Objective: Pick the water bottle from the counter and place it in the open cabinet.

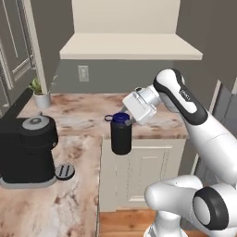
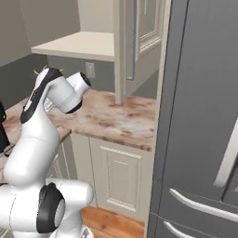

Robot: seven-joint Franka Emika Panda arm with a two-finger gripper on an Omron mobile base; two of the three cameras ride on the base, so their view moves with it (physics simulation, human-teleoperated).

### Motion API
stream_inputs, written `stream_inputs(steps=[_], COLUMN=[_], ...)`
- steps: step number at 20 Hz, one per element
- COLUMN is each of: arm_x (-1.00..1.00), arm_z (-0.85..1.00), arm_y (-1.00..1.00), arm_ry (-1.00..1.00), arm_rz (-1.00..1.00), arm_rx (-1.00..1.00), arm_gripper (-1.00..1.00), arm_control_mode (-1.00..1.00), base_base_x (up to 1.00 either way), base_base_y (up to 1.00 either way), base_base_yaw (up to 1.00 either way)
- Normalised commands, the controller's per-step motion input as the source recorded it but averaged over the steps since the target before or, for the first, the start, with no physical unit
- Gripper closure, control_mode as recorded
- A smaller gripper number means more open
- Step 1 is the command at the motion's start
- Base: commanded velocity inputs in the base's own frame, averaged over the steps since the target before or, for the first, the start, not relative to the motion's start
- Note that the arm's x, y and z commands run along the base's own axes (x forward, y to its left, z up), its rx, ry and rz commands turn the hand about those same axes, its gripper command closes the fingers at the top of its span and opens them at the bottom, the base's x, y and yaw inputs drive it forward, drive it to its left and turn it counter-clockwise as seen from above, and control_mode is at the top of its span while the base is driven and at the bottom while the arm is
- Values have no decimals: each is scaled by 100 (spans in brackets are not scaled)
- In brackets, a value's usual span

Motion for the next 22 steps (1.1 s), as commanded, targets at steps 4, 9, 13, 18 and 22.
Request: stream_inputs(steps=[4,9,13,18,22], arm_x=[0,0,0,0,0], arm_z=[0,0,0,0,0], arm_y=[0,0,0,0,0], arm_ry=[0,0,0,0,0], arm_rz=[0,0,0,0,0], arm_rx=[0,0,0,0,0], arm_gripper=[100,100,100,100,100], arm_control_mode=[100,100,100,100,100], base_base_x=[38,47,75,76,76], base_base_y=[49,46,17,8,6], base_base_yaw=[-16,-14,-4,0,0])
